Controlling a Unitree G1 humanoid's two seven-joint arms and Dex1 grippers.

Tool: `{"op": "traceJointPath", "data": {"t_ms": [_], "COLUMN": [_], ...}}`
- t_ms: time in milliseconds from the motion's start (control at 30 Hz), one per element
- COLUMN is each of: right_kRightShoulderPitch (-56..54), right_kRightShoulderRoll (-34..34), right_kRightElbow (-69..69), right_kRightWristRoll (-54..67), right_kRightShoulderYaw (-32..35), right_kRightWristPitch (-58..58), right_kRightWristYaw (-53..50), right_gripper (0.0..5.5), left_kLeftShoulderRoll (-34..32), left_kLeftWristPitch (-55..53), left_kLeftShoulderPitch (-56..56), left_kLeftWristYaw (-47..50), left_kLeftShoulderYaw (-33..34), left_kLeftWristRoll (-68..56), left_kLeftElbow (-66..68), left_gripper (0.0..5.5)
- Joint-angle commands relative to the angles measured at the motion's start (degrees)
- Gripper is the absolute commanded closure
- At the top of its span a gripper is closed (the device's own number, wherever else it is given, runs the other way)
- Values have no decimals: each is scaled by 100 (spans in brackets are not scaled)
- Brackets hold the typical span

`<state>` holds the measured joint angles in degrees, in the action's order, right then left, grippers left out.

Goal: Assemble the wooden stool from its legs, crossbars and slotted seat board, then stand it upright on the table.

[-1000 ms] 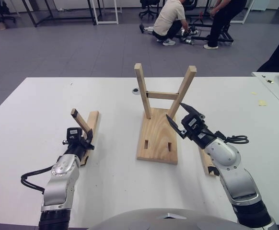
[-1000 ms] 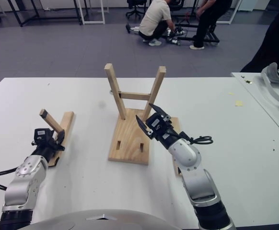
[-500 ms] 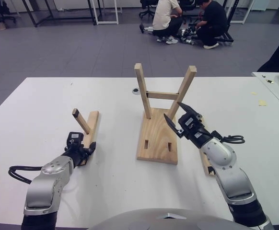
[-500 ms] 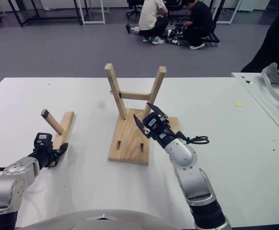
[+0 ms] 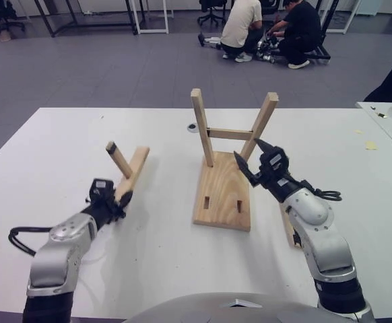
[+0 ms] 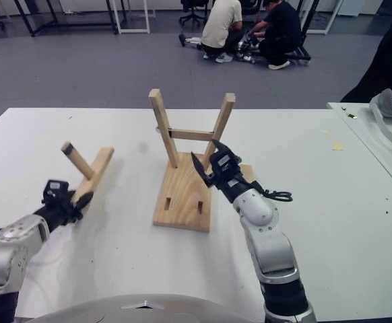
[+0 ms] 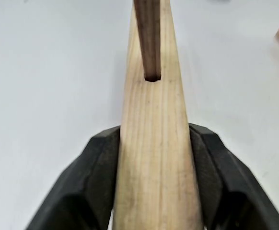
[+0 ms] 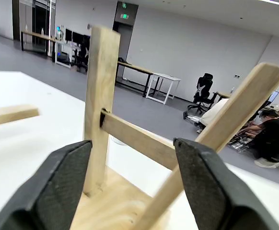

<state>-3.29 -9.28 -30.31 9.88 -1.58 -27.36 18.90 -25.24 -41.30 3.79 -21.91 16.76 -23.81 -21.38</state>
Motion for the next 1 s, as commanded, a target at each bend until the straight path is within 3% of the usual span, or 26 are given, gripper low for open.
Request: {"op": "traceJointPath", "data": {"t_ms": [33,200,300,633,1000], "right_kRightShoulderPitch": [-1692,-3916,-4728,-5015,-4323], "right_kRightShoulderRoll": [591,722,815,724,373], "right_kRightElbow": [-77,981,1565,2093,1556], "right_kRightWristRoll": [2837,4420,5212,6762,7163], "right_kRightShoulderYaw": [1443,1986,2180,2274,2039], "right_kRightWristPitch": [-1445,-2140,-2331,-2333,-2241], "right_kRightWristYaw": [-535,-1544,-2076,-3019,-3673], "right_gripper": [232,232,175,171,402], "left_kLeftShoulderRoll": [-561,-621,-528,-484,-473], "left_kLeftWristPitch": [313,383,456,651,857], "left_kLeftShoulderPitch": [-1058,-2234,-2767,-2824,-2680], "left_kLeftWristYaw": [-550,-557,-579,-942,-1023], "left_kLeftShoulderYaw": [722,48,-407,-1208,-1353], "left_kLeftWristRoll": [-790,-910,-899,-947,-849], "left_kLeftElbow": [-389,-952,-1036,-1259,-1190], "left_gripper": [346,346,346,346,346]}}
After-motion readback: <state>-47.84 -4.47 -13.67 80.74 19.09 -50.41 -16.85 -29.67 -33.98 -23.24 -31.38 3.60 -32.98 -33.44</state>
